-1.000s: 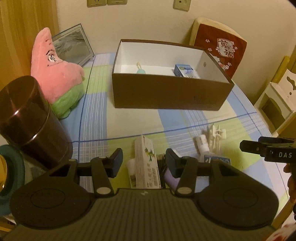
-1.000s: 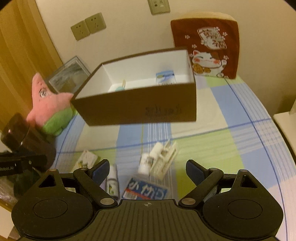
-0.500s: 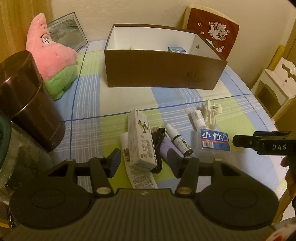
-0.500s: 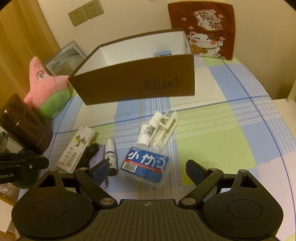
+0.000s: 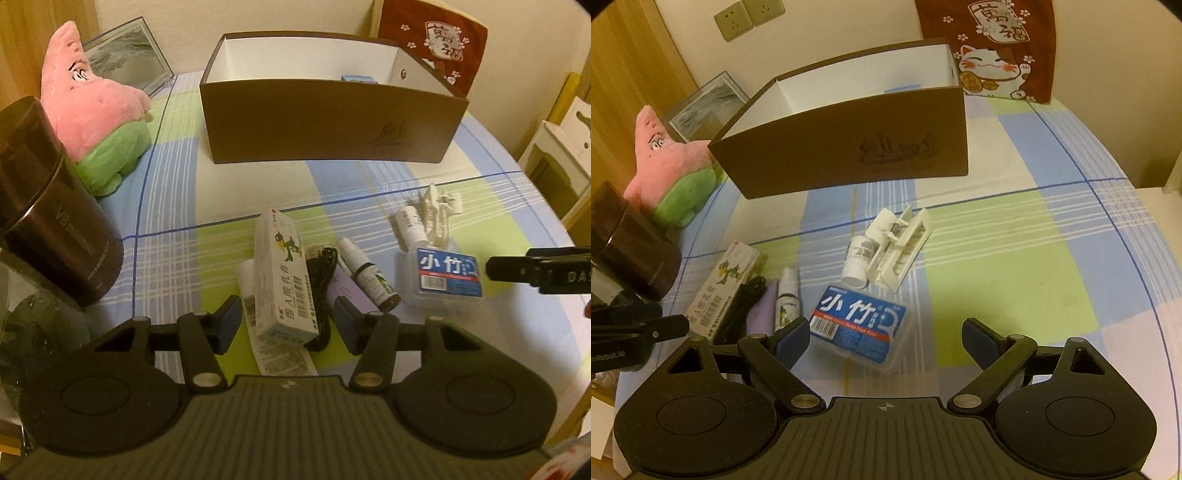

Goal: Organize rigid objects
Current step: 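Grasp the white ointment box with the left gripper while the right gripper grasps the white plastic clip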

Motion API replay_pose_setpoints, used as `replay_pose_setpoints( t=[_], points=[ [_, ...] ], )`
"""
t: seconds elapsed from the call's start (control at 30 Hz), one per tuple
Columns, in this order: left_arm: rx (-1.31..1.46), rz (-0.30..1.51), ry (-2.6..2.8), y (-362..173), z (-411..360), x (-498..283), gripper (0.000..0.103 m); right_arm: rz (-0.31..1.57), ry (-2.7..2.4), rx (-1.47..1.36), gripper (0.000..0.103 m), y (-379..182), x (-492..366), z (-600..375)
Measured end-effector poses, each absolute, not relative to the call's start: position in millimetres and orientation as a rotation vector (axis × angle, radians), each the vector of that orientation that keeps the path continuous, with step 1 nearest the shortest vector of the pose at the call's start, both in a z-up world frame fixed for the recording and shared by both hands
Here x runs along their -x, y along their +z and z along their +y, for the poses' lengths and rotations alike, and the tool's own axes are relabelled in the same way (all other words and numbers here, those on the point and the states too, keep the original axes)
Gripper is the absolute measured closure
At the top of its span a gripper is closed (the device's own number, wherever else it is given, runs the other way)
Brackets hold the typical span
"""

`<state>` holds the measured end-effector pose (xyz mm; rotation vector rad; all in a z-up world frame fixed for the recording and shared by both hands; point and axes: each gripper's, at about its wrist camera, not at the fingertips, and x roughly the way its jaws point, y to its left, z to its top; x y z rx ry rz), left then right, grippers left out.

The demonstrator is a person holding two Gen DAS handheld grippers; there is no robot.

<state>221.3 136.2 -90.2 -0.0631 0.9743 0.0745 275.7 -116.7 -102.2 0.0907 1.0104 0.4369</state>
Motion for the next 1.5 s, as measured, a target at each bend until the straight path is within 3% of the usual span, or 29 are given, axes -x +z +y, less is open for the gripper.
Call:
replay_pose_setpoints(
  t=[0.63,1.27,1.4,1.5],
  points=[
    [-0.22,1.053,0.111,-134.8,113.6,-268.5,0.051,1.046,0.415,-0.121,0.013,-115.1,-300.2,-126.1],
    [-0.246,1.073,0.102,-143.6,136.4,-290.0,0.053,1.065,0.399,-0.121,0.013,-121.6,-313.5,-124.7],
    [-0.251,1.077,0.084,-146.5,136.8,-299.1,0.065,1.065,0.4,-0.121,0.013,-121.4,-315.4,-122.6],
    [-0.237,1.07,0.09,-145.3,139.6,-302.8,0.066,1.059,0.403,-0.123,0.013,-121.1,-318.1,-119.7]
  ],
)
